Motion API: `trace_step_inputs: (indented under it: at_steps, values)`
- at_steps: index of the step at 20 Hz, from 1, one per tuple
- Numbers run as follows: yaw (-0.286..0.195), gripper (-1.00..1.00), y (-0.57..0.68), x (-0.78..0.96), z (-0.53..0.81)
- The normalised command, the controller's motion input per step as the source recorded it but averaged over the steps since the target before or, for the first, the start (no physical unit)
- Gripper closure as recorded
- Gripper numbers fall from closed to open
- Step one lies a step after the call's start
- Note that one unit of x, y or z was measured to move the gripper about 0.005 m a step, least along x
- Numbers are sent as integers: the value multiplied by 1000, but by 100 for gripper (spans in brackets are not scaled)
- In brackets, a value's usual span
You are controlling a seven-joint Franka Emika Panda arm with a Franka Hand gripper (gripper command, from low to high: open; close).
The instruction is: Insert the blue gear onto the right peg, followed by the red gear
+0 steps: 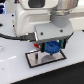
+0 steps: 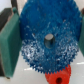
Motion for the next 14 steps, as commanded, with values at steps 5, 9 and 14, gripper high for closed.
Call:
trace_step_inputs:
  at_steps: [5,9,14]
  values:
    - [0,100,12,214,-44]
    - [0,100,53,104,151]
    - [0,100,156,223,443]
